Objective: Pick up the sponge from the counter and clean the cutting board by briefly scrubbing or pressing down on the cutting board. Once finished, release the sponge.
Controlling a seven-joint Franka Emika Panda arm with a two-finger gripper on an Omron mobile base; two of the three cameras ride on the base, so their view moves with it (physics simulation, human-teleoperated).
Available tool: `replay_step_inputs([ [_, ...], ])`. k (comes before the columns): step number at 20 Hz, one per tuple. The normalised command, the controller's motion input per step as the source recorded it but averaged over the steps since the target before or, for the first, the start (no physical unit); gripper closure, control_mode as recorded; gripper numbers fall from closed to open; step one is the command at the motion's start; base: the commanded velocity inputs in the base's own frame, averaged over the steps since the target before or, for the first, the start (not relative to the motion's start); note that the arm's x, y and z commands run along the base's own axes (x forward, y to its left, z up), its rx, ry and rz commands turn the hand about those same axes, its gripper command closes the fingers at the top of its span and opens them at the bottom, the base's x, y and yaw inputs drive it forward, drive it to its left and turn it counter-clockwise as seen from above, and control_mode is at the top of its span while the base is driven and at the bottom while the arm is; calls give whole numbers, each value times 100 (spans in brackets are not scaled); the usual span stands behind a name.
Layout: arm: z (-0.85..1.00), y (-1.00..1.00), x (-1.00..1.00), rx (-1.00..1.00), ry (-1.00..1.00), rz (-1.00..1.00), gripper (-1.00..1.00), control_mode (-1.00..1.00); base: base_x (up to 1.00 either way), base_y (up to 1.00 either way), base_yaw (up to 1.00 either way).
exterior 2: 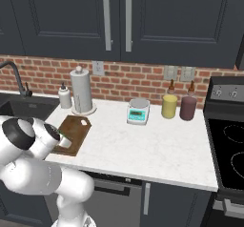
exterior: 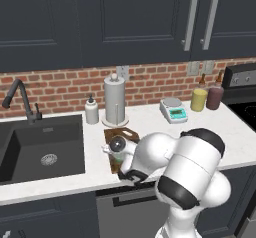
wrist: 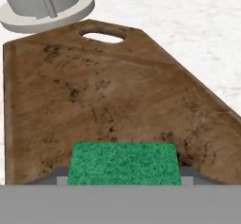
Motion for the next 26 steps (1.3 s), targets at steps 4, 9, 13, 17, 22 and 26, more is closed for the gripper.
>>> replay_step_inputs([
  [4,-27,-22,44,0,-2,-1,100,-100,0,0,0],
  [9,-47,-20,32,-1,-12,-1,100,-100,0,0,0],
  [13,-46,-28,35,-1,-13,-1,100,-100,0,0,0],
  [17,-29,-45,45,0,-9,0,100,-100,0,0,0],
  [22,-11,-57,49,0,-4,0,100,-100,0,0,0],
  [26,-14,-43,20,0,-4,0,100,-100,0,0,0],
])
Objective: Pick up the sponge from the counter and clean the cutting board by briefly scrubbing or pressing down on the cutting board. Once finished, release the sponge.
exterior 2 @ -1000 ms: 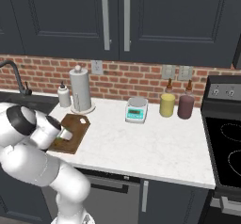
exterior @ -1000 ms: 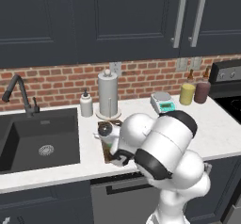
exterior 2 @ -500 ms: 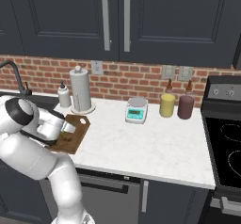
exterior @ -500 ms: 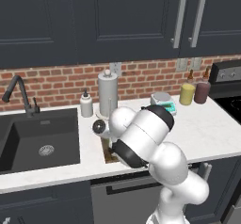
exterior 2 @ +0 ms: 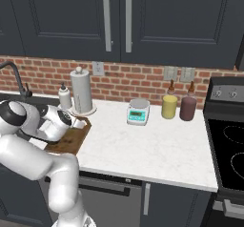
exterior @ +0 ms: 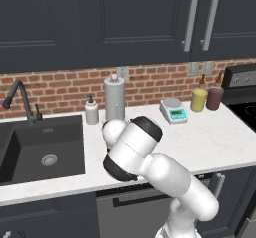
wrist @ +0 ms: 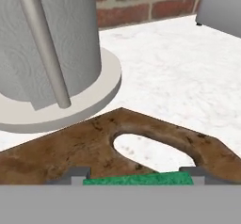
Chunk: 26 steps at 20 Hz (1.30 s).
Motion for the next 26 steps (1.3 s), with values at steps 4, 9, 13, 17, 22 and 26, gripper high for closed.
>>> replay_step_inputs([
  [4,-42,-18,0,0,-8,0,100,-100,0,0,0],
  [9,-40,-27,-23,0,-5,0,100,-100,0,0,0],
  [13,-28,-37,-56,0,0,0,100,-100,0,0,0],
  [17,-23,-23,-80,0,0,0,100,-100,0,0,0],
  [22,-26,-6,-76,0,0,0,100,-100,0,0,0],
  [26,-53,-11,-61,0,-2,0,100,-100,0,0,0],
])
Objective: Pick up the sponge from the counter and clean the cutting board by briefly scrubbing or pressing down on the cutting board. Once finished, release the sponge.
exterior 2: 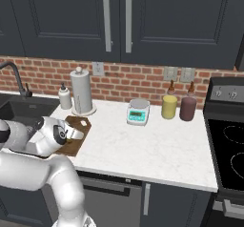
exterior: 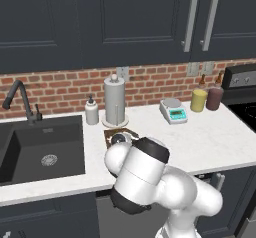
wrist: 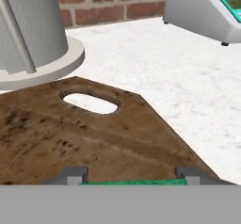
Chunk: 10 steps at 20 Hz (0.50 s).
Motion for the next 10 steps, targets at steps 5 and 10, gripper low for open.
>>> replay_step_inputs([
  [5,-37,-30,-78,0,0,-1,100,-100,0,0,0],
  [10,-39,-21,-79,0,0,-3,100,-100,0,0,0],
])
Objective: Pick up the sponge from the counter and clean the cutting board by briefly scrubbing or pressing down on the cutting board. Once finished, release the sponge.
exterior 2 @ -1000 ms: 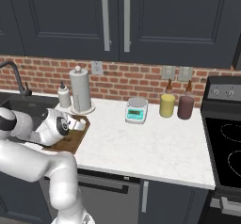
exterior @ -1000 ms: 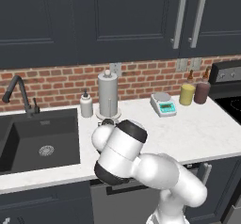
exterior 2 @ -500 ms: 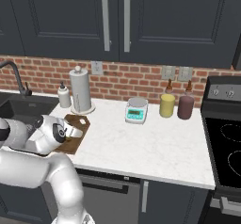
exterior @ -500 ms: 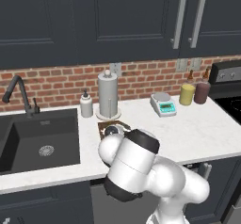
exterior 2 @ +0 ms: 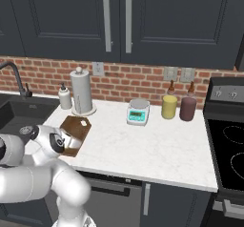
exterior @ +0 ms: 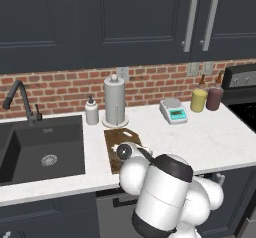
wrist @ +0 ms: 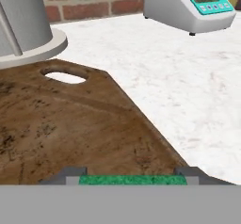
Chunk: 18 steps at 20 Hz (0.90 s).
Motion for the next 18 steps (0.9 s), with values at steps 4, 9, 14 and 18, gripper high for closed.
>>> replay_step_inputs([
  [4,-46,-2,-51,0,0,0,100,-100,0,0,0],
  [9,-44,-12,-19,0,0,0,100,-100,0,0,0],
  [14,-32,-60,0,0,-1,-3,100,-100,0,0,0],
  [18,-29,-72,5,0,-3,-7,100,-100,0,0,0],
])
